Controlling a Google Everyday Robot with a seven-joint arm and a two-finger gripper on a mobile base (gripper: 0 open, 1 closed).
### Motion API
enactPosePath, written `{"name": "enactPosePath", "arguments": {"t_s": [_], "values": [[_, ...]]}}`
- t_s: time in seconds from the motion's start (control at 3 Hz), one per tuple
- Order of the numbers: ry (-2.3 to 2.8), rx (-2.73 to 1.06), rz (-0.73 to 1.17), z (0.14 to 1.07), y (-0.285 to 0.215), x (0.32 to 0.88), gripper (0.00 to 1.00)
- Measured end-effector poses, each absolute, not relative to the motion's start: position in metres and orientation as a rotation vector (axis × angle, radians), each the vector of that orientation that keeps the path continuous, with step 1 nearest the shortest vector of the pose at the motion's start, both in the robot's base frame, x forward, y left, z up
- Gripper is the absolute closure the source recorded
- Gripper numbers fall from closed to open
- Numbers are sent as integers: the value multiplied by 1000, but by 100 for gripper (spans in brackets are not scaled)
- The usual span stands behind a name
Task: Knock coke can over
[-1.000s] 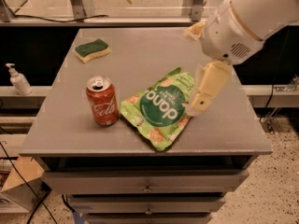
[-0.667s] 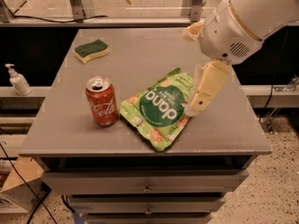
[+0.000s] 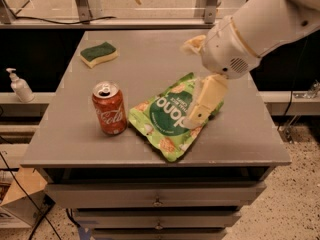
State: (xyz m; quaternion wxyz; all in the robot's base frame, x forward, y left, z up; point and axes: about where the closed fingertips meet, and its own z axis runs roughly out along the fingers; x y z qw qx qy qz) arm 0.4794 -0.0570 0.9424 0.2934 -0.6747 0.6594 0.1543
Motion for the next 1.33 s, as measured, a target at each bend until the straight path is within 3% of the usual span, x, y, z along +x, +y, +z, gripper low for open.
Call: {"name": "enactPosePath", "arguments": {"t_s": [1.33], "values": [[1497,-1741,844,877,94,493,0]]}}
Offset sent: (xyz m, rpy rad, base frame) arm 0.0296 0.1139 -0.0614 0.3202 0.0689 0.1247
